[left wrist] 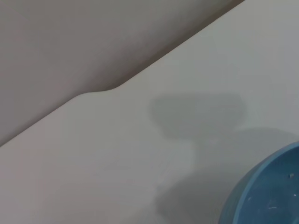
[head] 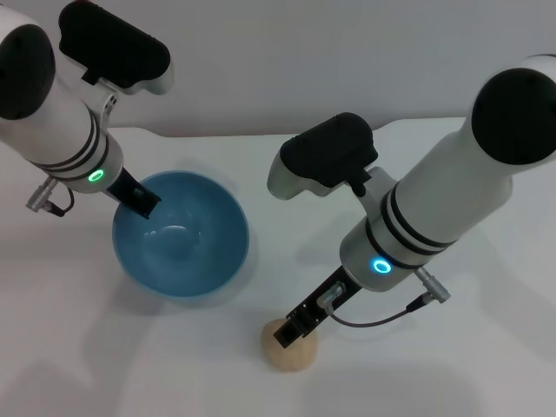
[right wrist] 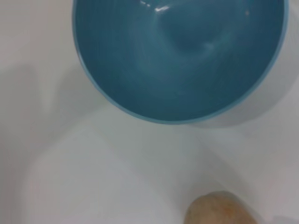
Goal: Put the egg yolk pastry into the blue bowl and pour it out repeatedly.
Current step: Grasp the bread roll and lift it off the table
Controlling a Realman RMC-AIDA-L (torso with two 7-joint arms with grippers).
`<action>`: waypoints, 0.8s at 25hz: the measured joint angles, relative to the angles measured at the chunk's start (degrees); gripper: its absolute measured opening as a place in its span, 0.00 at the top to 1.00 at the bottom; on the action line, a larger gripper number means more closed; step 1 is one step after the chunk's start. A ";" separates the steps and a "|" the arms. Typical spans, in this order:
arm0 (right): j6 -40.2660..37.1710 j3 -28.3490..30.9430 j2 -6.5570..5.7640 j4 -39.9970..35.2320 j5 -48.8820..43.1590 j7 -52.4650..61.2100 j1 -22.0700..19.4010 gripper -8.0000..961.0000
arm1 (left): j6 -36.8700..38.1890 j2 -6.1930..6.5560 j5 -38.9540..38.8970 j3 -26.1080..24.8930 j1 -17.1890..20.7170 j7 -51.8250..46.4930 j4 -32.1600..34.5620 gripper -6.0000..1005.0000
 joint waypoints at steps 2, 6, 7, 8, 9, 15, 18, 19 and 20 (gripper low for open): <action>-0.18 -0.05 0.00 -0.31 -0.10 0.01 0.03 0.42 | 0.11 0.00 0.00 0.00 -0.01 0.00 0.00 0.99; -0.89 -0.21 0.00 -1.16 -0.13 0.01 0.02 0.42 | 0.49 -0.01 0.00 -0.01 -0.03 0.00 0.00 0.99; -1.27 -0.22 0.00 -1.59 -0.13 0.00 0.00 0.42 | 0.52 -0.02 0.00 -0.01 -0.05 0.00 0.00 0.99; -1.70 -0.22 0.00 -2.09 -0.07 -0.12 -0.01 0.42 | 0.54 -0.05 0.00 -0.01 -0.06 0.00 0.00 0.99; -2.52 -0.23 0.00 -3.18 0.08 -0.30 -0.01 0.42 | 0.57 -0.06 0.00 0.02 -0.13 0.00 -0.03 0.99; -3.62 -0.23 0.05 -4.14 0.25 -0.39 -0.08 0.42 | 0.61 -0.08 0.00 0.11 -0.23 0.00 -0.07 0.99; -4.41 -0.40 0.08 -4.28 0.32 -0.45 -0.12 0.42 | 0.64 -0.09 0.00 0.15 -0.32 0.00 -0.09 0.99; -4.75 -0.56 0.09 -4.36 0.33 -0.48 -0.12 0.42 | 0.65 -0.09 0.00 0.15 -0.32 0.00 -0.10 0.99; -5.04 -0.70 0.09 -4.49 0.35 -0.50 -0.12 0.42 | 0.65 -0.09 0.00 0.16 -0.32 0.00 -0.09 0.99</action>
